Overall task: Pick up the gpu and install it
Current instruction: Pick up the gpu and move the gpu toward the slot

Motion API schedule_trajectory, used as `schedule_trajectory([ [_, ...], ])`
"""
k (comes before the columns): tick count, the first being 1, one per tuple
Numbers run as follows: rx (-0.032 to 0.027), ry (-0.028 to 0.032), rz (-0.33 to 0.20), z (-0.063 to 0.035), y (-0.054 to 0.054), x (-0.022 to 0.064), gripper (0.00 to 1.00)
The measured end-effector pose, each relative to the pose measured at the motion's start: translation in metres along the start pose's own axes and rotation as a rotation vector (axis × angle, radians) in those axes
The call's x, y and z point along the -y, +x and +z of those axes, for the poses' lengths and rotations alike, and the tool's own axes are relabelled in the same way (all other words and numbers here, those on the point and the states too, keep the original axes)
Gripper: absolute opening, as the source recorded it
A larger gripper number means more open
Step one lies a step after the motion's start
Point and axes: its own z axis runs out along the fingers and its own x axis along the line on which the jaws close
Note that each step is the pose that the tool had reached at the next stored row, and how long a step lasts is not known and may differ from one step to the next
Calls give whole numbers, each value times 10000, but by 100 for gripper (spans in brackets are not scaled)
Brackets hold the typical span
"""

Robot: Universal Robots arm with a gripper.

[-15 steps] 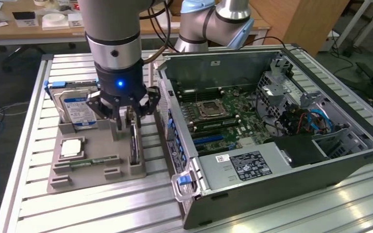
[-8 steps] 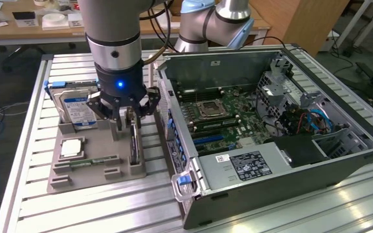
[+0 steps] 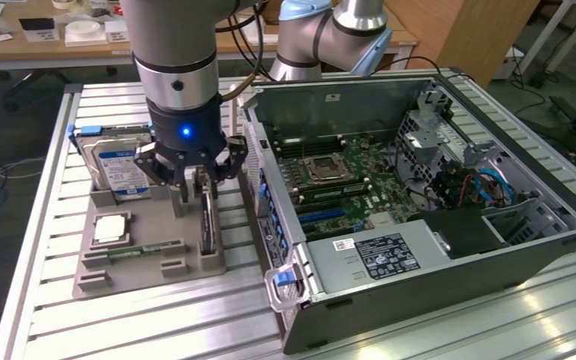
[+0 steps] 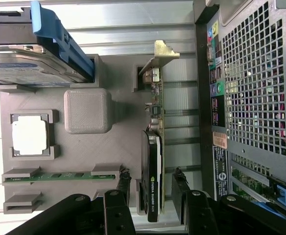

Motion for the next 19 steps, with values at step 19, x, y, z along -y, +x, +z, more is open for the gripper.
schedule_trajectory([
  [19, 0, -1, 0, 42, 1, 2, 47],
])
